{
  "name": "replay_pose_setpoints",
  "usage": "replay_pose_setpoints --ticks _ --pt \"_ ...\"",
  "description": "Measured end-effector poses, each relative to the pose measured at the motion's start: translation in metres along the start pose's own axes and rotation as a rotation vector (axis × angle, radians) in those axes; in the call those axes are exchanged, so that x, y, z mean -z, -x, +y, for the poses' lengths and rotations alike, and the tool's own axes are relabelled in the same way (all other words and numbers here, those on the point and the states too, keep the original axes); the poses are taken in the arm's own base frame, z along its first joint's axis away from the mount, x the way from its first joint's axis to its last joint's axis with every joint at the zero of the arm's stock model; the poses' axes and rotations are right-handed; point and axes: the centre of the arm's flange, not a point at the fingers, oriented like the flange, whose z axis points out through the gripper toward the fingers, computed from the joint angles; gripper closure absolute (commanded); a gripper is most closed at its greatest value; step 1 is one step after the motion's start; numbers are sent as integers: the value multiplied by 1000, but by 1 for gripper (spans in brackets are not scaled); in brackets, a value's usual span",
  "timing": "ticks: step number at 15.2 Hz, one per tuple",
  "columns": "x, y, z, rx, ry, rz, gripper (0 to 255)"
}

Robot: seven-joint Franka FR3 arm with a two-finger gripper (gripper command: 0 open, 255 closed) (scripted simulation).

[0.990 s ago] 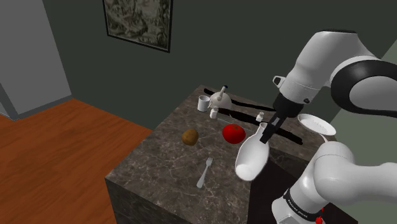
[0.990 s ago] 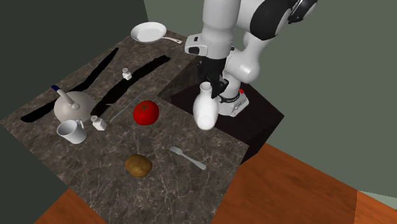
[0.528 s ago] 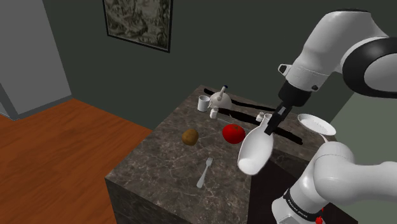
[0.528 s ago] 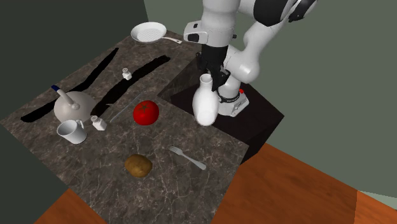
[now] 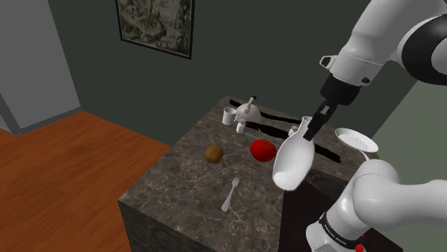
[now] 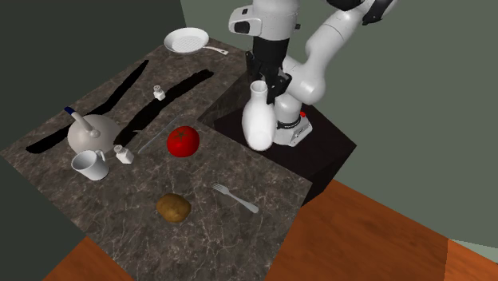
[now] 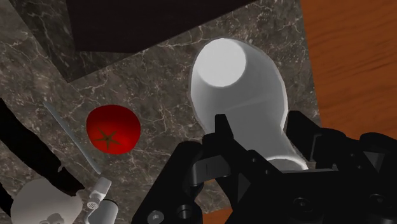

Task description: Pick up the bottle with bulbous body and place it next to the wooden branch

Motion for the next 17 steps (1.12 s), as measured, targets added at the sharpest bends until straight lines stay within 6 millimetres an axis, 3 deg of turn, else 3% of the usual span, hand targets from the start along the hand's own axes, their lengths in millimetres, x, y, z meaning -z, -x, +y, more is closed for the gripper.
replay_pose_setpoints --ticks 17 --pt "90 -6 0 0 0 0 255"
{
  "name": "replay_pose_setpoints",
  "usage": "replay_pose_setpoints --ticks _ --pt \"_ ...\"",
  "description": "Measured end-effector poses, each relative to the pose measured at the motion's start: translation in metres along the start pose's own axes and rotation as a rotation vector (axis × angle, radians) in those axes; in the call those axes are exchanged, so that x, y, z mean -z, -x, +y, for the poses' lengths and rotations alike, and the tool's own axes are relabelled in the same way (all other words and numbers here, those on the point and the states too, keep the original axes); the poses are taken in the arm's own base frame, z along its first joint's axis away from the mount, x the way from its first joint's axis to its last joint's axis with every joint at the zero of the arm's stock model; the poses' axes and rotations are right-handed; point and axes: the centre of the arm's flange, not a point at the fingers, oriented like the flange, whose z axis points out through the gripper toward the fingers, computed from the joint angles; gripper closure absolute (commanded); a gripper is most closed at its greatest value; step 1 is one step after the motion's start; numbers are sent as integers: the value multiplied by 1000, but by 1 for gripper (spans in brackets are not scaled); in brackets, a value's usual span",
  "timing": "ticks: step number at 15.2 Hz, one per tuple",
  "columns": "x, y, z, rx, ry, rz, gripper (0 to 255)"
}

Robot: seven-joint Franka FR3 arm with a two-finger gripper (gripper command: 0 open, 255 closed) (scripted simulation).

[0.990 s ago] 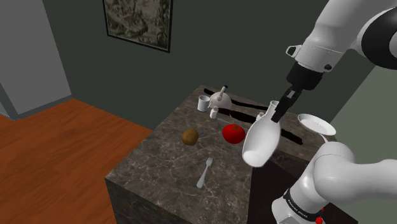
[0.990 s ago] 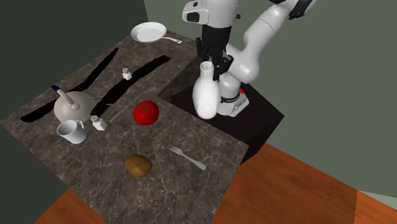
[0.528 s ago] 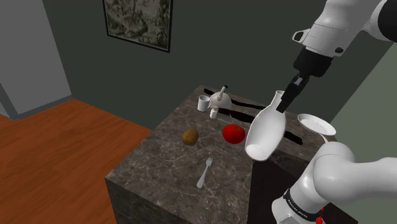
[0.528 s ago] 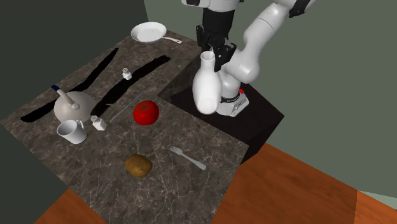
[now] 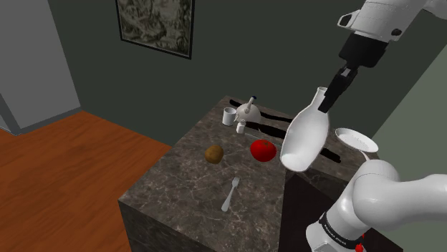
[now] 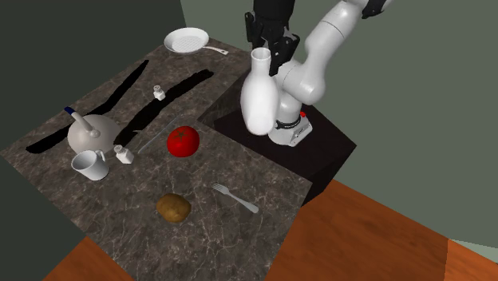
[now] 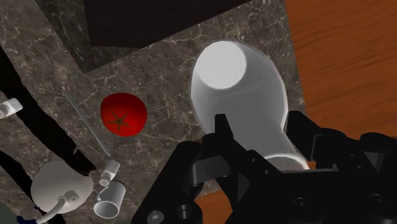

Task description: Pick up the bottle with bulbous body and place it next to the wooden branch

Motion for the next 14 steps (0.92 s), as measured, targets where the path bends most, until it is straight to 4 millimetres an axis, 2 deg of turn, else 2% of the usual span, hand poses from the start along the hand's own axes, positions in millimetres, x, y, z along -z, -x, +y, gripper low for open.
replay_pose_setpoints --ticks 8,10,14 --pt "40 -2 -1 0 0 0 255" --pt "43 4 14 0 0 0 255" --pt "45 19 64 -1 0 0 255"
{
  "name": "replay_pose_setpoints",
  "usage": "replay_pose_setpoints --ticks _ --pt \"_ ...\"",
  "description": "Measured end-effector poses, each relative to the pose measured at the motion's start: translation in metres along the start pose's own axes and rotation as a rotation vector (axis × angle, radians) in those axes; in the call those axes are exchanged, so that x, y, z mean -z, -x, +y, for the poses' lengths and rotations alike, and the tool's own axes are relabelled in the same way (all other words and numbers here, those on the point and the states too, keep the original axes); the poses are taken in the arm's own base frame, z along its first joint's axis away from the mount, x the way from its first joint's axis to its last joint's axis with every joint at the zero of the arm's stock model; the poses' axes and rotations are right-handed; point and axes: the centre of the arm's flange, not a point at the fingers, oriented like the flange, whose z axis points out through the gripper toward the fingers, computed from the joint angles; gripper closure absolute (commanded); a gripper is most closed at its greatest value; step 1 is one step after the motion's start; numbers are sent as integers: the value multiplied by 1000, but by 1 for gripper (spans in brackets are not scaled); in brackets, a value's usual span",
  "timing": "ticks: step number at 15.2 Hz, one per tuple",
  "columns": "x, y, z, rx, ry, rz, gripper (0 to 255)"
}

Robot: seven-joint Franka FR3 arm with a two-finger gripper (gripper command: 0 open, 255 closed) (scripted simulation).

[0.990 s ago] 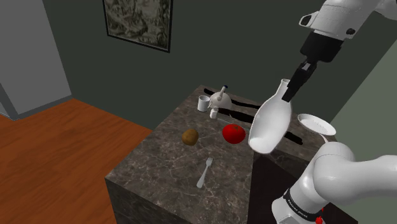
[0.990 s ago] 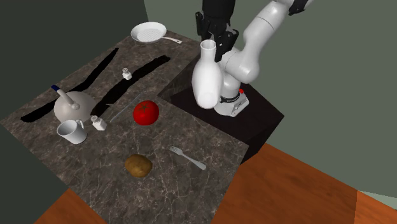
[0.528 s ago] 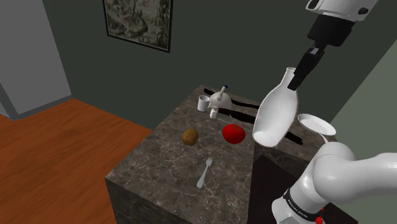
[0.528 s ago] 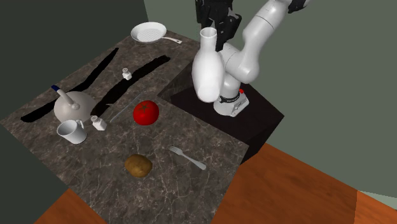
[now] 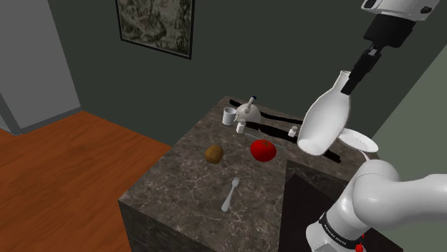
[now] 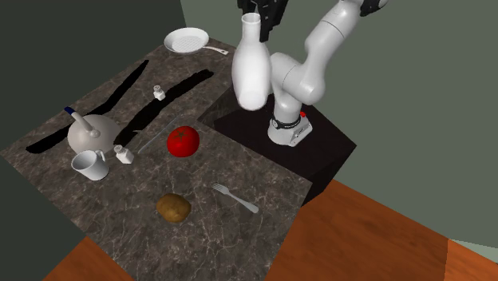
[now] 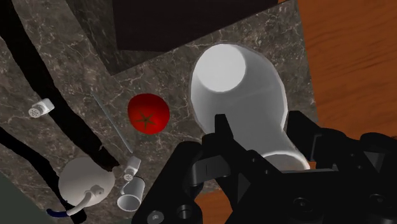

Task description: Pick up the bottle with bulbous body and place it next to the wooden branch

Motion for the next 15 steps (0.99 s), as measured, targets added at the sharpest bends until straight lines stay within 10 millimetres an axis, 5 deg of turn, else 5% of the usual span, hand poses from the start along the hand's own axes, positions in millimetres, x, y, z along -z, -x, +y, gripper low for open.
replay_pose_setpoints --ticks 15 --pt "7 63 186 0 -1 0 255"
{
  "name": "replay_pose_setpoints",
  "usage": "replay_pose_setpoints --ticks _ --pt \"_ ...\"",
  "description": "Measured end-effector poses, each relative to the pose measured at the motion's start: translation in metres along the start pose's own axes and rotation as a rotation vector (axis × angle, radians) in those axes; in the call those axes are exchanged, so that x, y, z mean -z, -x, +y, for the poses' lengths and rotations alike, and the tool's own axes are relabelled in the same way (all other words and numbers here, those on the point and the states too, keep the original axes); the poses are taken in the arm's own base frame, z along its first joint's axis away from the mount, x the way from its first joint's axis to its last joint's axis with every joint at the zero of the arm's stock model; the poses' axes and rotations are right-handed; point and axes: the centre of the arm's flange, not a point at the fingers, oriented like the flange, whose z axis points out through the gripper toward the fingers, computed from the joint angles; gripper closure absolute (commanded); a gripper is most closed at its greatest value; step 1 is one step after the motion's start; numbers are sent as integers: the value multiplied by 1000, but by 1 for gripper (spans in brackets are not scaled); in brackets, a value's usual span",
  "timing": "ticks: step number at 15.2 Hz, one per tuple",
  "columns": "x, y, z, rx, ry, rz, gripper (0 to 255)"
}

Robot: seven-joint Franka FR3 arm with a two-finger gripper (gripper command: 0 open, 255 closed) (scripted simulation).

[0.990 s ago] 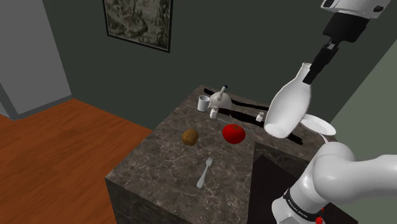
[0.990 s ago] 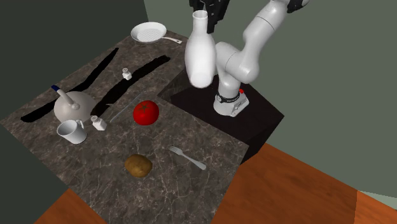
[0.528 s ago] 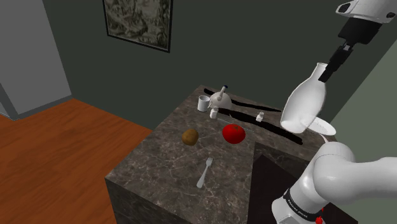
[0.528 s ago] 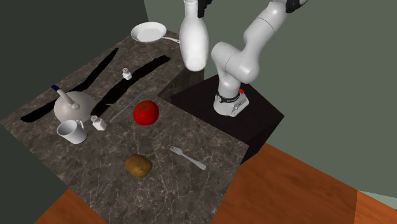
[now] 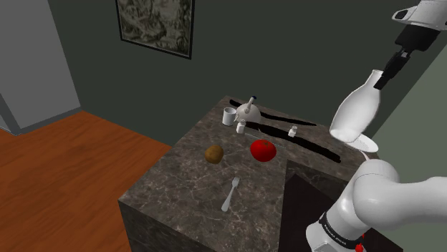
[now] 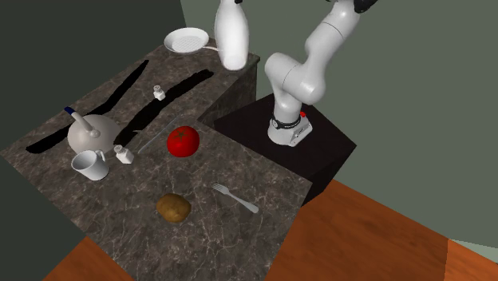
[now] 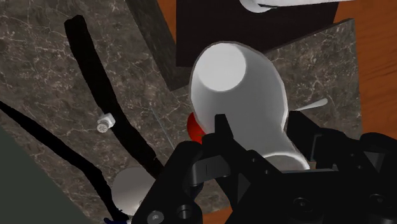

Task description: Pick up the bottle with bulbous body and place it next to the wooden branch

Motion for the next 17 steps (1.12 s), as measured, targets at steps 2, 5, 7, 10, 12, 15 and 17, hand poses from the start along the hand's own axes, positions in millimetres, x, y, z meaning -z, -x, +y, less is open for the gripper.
replay_pose_setpoints --ticks 2,5,7,10,12,15,17 --pt "1 11 25 0 0 0 255" --pt "2 21 61 0 0 0 255" --pt "4 34 83 0 0 0 255" --pt "6 41 117 1 0 1 255" --pt "7 53 146 0 0 0 255" --pt "8 66 180 0 0 1 255" --pt "6 74 211 0 -1 0 255"
